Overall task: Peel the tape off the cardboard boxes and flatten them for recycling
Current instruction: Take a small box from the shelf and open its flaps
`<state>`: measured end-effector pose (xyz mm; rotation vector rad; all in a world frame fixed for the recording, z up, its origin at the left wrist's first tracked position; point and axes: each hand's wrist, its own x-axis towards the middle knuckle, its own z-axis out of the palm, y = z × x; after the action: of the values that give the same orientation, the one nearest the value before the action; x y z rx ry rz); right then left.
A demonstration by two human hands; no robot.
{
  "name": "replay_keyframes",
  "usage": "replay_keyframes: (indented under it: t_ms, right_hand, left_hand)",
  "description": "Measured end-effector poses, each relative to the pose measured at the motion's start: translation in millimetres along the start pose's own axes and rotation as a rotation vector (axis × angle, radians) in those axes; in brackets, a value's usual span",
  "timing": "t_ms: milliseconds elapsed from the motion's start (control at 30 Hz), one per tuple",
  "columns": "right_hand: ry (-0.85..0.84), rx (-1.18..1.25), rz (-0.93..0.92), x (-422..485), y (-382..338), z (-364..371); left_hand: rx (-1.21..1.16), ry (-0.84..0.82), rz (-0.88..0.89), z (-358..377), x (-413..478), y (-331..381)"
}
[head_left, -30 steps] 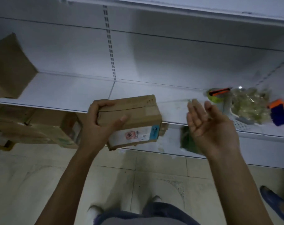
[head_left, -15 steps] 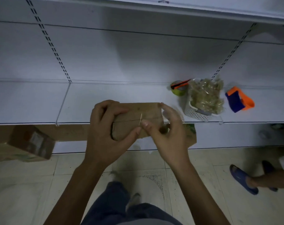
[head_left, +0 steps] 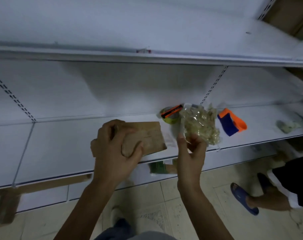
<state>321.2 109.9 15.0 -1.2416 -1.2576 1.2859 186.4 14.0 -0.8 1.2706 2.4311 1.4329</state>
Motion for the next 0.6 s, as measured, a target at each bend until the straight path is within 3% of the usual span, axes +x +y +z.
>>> replay_keyframes:
  t_ms: [67,133,233,300,367,467,600]
  right_hand:
    - [-0.031,-0.217,-0.389,3.7,3.3,11.7]
    - [-0.215,-0.308,-0.537,7.4,9.8,27.2]
    - [-0.476,-0.245,-0.249,6.1,13.2,48.9]
    - [-0.468,-0.196,-0.169,8.5,21.0,53.6]
    - [-0.411,-0.283,-0.294,14.7,29.3,50.0]
    - [-0.47,-0.363,-0.402,29.0,39.0,44.1]
    - [-0.461,-0.099,-0.038,58.1,27.5,35.9]
  left_hand:
    - [0.049,0.024,0.014,1.9,12.9,-6.9]
    - [0.08,0.06,0.066,5.5,24.1,-8.8]
    - [0.15,0.087,0.232,13.6,31.1,-11.6]
    - [0.208,0.1,0.341,17.4,33.0,-16.0]
    - [0.174,0.094,0.374,20.1,36.7,-18.7]
    - [0.187,0.079,0.384,24.8,46.2,-22.5]
    - [0.143,0.111,0.28,27.3,56.5,-25.8]
